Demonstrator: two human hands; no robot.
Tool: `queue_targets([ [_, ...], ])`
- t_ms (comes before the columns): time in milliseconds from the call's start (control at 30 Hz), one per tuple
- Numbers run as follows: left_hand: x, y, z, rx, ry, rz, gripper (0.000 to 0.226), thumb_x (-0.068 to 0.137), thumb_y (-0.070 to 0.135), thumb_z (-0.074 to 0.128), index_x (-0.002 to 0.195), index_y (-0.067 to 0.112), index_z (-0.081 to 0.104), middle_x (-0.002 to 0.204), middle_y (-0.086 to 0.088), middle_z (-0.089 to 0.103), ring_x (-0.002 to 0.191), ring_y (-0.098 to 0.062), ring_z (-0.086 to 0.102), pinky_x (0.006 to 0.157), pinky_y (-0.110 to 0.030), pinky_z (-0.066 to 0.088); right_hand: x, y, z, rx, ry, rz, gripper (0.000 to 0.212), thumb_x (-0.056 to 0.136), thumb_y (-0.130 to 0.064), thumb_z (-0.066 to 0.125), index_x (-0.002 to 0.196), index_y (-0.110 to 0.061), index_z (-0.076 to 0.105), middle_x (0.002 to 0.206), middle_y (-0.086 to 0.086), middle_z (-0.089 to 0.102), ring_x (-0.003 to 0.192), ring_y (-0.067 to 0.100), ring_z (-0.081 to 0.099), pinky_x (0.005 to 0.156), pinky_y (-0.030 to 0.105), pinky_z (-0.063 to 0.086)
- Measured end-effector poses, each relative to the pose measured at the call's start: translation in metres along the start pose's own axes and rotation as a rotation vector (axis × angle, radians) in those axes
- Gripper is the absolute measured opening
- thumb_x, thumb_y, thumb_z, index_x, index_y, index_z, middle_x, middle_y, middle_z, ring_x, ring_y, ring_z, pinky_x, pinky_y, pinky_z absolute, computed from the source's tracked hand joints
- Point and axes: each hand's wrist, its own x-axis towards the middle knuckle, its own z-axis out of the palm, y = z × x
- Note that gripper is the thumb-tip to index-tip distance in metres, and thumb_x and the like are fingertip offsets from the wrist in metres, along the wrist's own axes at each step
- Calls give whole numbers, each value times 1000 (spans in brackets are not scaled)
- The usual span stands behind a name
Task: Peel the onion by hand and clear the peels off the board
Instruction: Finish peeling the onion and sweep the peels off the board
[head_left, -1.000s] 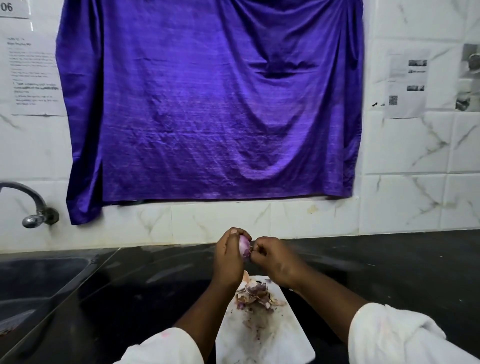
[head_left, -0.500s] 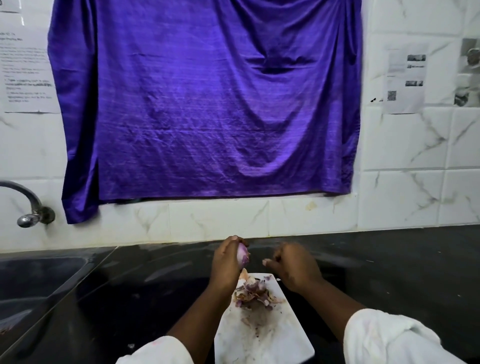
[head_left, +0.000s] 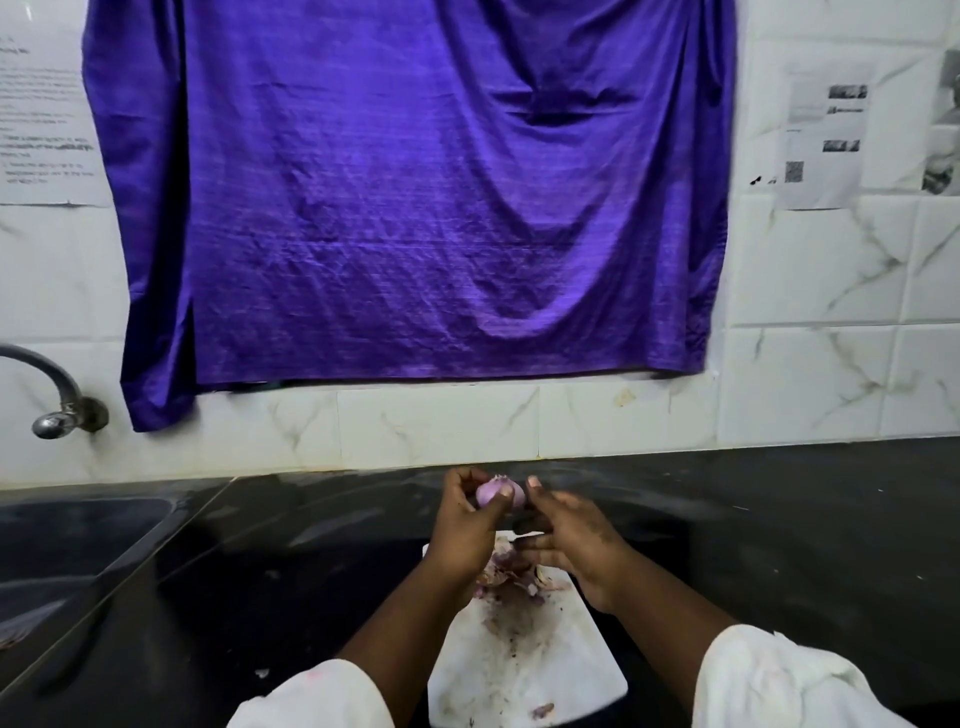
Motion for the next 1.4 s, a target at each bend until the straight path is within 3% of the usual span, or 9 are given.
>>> queue_targets([
  [200, 10, -20, -4, -8, -100, 31, 41, 84, 12, 87, 108, 7, 54, 91, -3, 73, 81, -9, 73, 70, -22, 58, 0, 11, -4, 352, -144, 50, 40, 94, -26, 71, 124, 0, 71, 115, 18, 76, 95, 26, 71, 80, 35, 62],
  [467, 15, -38, -14, 5, -180, 18, 64, 72, 18, 95, 122, 17, 56, 120, -11, 68, 104, -16, 76, 74, -28, 62, 10, 32, -21, 381, -250, 112, 46, 94, -29, 71, 126, 3, 70, 115, 22, 72, 91, 23, 72, 82, 33, 59],
  [600, -5, -30, -11, 197, -321, -22, 112, 74, 29, 93, 157, 35, 18, 136, 8, 56, 106, 0, 73, 83, -35, 64, 16, 40, -22, 274, -159, 56, 51, 84, -42, 77, 117, -4, 75, 91, 10, 78, 76, 18, 73, 68, 31, 59],
  [667, -23, -29, -14, 504, -444, -20, 143, 65, 52, 93, 159, 46, -14, 154, 25, 36, 135, 18, 44, 124, -49, 31, 20, 44, -24, 288, -18, 42, 51, 75, -48, 81, 106, -8, 76, 78, 4, 74, 65, 14, 70, 61, 28, 58],
  [733, -44, -37, -20, 925, -579, 64, 150, 55, 80, 82, 151, 53, -30, 161, 35, -3, 142, 27, -18, 124, -43, -14, 26, 48, -27, 311, 97, 39, 40, 79, -47, 82, 97, -11, 76, 75, 2, 71, 61, 11, 67, 59, 25, 57],
  [800, -62, -47, -27, 1151, -673, 155, 144, 58, 88, 72, 150, 53, -33, 164, 26, -31, 146, 3, -40, 122, -43, -23, 30, 50, -30, 334, 163, 41, 36, 85, -45, 80, 97, -11, 76, 79, 4, 73, 67, 13, 68, 61, 25, 57],
  [967, -66, -55, -31, 1250, -623, 176, 119, 77, 86, 59, 160, 47, -16, 170, 13, -26, 155, -15, -32, 126, -50, -18, 35, 52, -33, 387, 242, 29, 48, 84, -50, 79, 108, -10, 71, 102, 13, 78, 96, 25, 76, 80, 31, 59],
  [1200, -29, -70, -37, 1342, -527, 172, 105, 85, 84, 49, 164, 41, -5, 174, 3, -15, 157, -17, -27, 125, -46, -20, 58, 54, -34, 397, 223, 44, 44, 84, -47, 79, 108, -11, 72, 99, 12, 80, 92, 22, 79, 76, 29, 60],
  [1400, 34, -68, -39, 850, -108, -1, 93, 82, 84, 40, 159, 34, 30, 168, 6, 30, 159, -20, 16, 130, -51, 3, 95, 51, -28, 283, 164, 6, 30, 92, -38, 73, 106, -12, 74, 97, 9, 80, 82, 14, 78, 63, 25, 59],
])
